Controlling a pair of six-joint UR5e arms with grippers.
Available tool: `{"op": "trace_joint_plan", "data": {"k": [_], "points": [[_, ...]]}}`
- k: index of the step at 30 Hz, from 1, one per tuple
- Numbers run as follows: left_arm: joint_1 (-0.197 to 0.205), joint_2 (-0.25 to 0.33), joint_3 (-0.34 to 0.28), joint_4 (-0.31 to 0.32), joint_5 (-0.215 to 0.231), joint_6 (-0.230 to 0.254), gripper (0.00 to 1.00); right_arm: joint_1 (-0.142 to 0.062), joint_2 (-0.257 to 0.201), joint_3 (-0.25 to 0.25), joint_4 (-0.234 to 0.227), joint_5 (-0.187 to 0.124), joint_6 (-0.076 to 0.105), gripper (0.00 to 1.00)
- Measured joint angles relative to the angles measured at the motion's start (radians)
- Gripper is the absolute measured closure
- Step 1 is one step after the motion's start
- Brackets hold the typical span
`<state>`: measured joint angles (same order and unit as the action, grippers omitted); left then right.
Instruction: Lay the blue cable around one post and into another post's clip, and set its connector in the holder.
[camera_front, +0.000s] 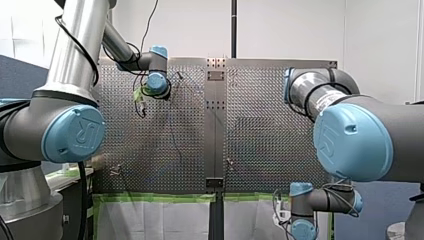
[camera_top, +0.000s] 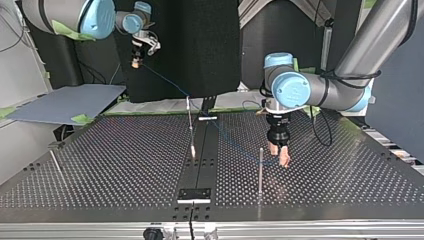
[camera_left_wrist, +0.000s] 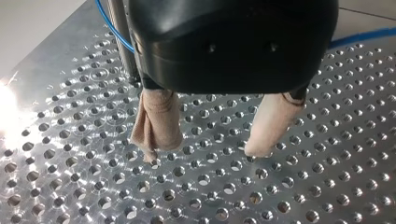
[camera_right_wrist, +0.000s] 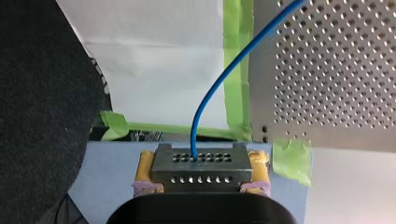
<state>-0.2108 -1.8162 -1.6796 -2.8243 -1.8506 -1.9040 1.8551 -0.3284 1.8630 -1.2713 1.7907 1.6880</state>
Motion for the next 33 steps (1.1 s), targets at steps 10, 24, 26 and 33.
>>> {"op": "trace_joint_plan", "data": {"k": [10,24,26,33], "points": [[0.001,0.0,0.0,0.0,0.0,-0.003,0.0,0.015,0.096,-0.057,-0.096,-0.013,-0.025,1.0],[0.001,0.0,0.0,0.0,0.001,-0.004,0.0,0.017,0.237,-0.12,-0.238,-0.009,-0.034,1.0],[0.001,0.0,0.0,0.0,0.0,-0.004,0.0,0.015,0.259,-0.122,-0.259,-0.01,-0.035,1.0],[0.001,0.0,0.0,0.0,0.0,-0.004,0.0,0.014,0.323,-0.107,-0.32,-0.032,-0.068,1.0]]}}
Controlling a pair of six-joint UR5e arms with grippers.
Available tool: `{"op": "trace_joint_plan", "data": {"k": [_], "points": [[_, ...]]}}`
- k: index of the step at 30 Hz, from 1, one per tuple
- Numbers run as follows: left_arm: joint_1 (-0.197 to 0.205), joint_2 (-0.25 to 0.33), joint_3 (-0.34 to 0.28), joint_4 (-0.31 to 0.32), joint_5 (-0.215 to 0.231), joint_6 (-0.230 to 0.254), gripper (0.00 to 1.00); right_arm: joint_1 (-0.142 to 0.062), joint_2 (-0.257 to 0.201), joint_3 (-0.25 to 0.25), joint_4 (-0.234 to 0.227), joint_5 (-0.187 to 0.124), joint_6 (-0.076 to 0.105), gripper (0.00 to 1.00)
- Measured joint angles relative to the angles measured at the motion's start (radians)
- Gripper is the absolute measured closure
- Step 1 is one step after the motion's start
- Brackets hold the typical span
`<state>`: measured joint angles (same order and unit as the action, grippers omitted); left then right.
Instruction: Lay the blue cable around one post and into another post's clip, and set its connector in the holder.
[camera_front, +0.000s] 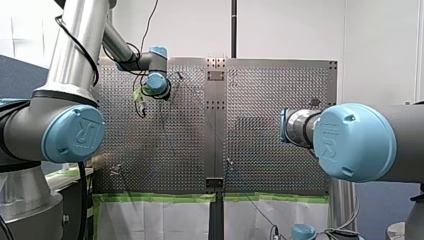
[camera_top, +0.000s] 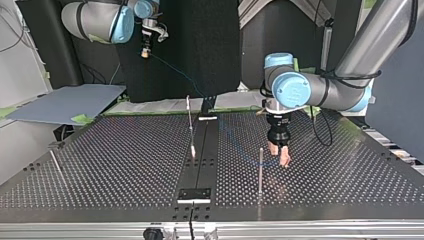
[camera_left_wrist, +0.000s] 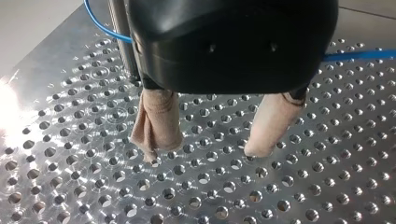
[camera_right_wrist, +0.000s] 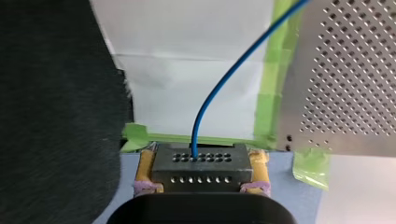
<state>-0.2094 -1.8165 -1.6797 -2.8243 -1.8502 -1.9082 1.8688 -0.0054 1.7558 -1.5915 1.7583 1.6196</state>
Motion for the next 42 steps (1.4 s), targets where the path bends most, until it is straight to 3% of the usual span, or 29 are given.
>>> {"op": "trace_joint_plan", "data": {"k": [4,9,19,32,42], "points": [[0.0,0.0,0.0,0.0,0.0,0.0,0.0,0.003,0.043,0.039,-0.011,-0.021,-0.022,1.0],[0.001,0.0,0.0,0.0,0.0,0.0,0.0,0.006,0.042,0.082,0.01,-0.028,-0.021,1.0],[0.005,0.0,-0.001,0.0,0.001,-0.001,0.0,0.029,-0.049,0.163,0.103,-0.03,0.018,1.0],[0.008,0.0,-0.001,0.005,0.0,0.0,0.0,0.038,-0.174,0.149,0.229,-0.015,0.067,1.0],[0.009,0.0,-0.001,0.006,0.002,-0.001,0.0,0.043,-0.268,0.141,0.323,-0.027,0.074,1.0]]}}
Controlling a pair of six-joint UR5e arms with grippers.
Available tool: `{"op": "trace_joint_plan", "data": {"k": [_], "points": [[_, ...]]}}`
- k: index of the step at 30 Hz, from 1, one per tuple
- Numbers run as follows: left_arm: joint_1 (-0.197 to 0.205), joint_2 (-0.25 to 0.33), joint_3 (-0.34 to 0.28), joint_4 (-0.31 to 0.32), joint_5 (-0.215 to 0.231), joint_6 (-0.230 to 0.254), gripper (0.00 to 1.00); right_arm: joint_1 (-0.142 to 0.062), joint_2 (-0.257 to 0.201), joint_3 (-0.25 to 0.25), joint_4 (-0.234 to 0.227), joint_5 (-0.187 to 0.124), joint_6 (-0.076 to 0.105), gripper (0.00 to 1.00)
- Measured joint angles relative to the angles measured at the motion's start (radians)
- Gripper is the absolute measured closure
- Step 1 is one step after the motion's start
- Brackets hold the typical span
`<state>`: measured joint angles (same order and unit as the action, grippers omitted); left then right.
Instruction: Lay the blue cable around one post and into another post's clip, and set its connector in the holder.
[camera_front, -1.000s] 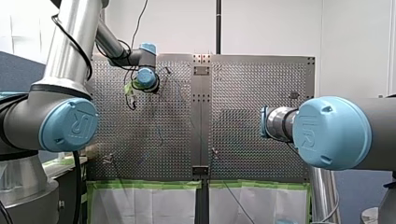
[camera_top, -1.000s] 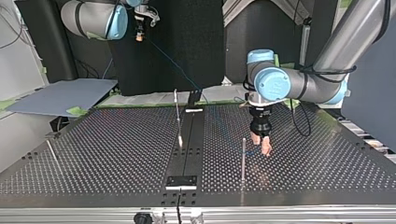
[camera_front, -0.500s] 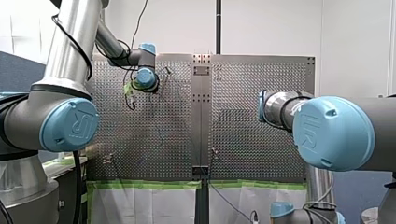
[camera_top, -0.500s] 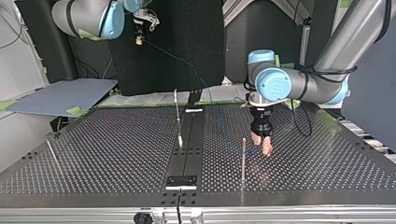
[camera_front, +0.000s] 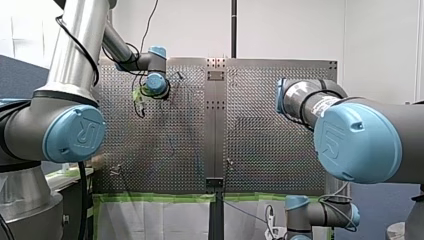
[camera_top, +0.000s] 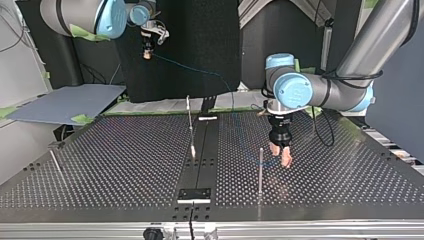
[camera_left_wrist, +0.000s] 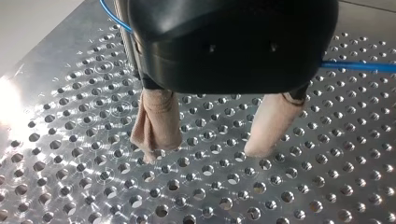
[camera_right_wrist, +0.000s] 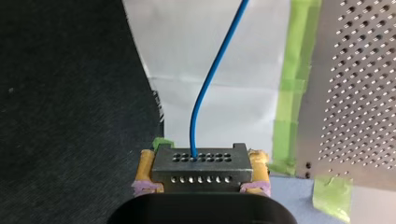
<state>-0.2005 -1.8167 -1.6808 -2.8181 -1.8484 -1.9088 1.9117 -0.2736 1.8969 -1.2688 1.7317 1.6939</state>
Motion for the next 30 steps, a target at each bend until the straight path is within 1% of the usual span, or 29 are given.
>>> {"op": "trace_joint_plan", "data": {"k": [4,9,12,16,19,21,25,27,28,30], "points": [[0.0,0.0,0.0,0.0,0.0,0.0,0.0,0.001,-0.04,-0.012,0.039,-0.016,-0.001,1.0],[0.0,0.0,-0.001,-0.001,0.0,0.0,0.0,-0.002,-0.089,-0.033,0.089,-0.018,0.002,1.0],[0.0,0.0,-0.001,-0.001,-0.001,-0.001,0.0,-0.006,-0.118,-0.039,0.118,-0.018,0.015,1.0],[0.0,0.0,-0.001,-0.001,-0.001,-0.001,0.0,-0.014,-0.157,-0.041,0.157,-0.017,0.043,1.0],[0.0,0.0,-0.001,0.0,-0.001,-0.001,0.0,-0.024,-0.187,-0.04,0.187,-0.016,0.052,1.0],[0.0,0.0,0.0,0.0,-0.001,-0.001,0.0,-0.03,-0.205,-0.04,0.205,-0.013,0.055,1.0],[0.001,0.0,-0.001,0.0,-0.001,-0.001,0.0,-0.048,-0.246,-0.04,0.246,0.015,0.055,1.0],[0.002,0.0,-0.001,0.0,-0.001,0.0,0.0,-0.054,-0.261,-0.04,0.258,0.028,0.054,1.0],[0.002,0.0,-0.001,0.0,-0.001,0.0,0.0,-0.057,-0.272,-0.04,0.259,0.035,0.05,1.0],[0.002,0.0,-0.001,0.0,-0.001,0.0,0.0,-0.062,-0.29,-0.038,0.252,0.038,0.038,1.0]]}}
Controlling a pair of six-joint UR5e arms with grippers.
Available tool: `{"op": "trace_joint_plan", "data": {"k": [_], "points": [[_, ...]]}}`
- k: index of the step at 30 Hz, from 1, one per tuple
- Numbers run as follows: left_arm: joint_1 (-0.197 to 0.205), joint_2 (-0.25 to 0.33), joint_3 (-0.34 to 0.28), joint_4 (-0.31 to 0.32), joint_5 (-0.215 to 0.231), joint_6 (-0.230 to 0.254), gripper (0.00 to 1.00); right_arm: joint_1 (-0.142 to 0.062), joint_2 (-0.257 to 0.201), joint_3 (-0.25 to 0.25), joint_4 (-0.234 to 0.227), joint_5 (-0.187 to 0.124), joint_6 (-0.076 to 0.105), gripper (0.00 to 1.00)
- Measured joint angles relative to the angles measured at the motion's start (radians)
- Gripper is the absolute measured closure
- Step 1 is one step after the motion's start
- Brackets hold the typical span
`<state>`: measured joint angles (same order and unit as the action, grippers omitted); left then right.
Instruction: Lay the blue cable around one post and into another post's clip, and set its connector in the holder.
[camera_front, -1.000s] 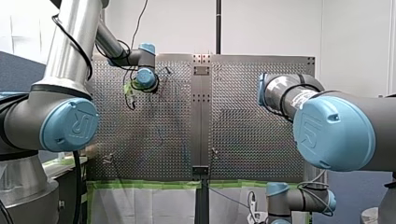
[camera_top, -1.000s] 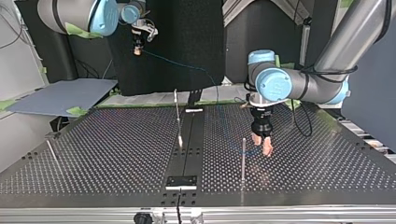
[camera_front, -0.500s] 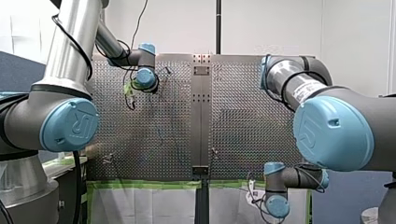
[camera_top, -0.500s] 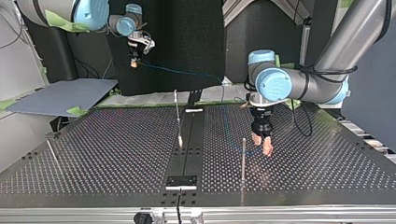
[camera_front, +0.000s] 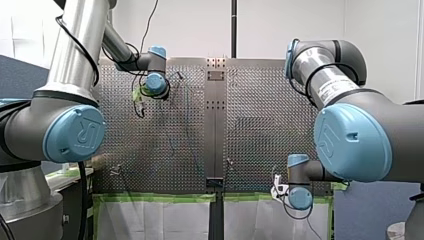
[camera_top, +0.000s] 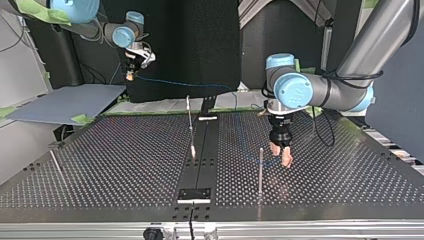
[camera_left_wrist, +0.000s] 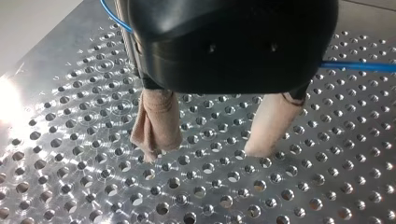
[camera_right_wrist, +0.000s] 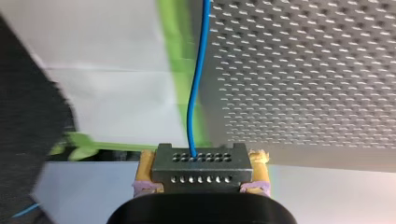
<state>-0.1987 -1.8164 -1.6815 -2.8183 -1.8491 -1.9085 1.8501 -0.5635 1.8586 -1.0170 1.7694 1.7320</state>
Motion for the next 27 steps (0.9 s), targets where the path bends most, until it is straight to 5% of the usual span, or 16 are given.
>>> {"op": "trace_joint_plan", "data": {"k": [14,22,27], "points": [[0.001,0.0,0.0,0.0,0.0,0.002,0.0,-0.014,-0.151,0.04,-0.109,-0.122,-0.048,1.0],[0.001,0.0,0.0,-0.001,0.0,0.003,0.0,-0.012,-0.231,0.047,-0.152,-0.136,-0.052,1.0],[0.001,0.0,0.0,-0.001,0.0,0.003,0.0,-0.013,-0.233,0.048,-0.155,-0.139,-0.059,1.0]]}}
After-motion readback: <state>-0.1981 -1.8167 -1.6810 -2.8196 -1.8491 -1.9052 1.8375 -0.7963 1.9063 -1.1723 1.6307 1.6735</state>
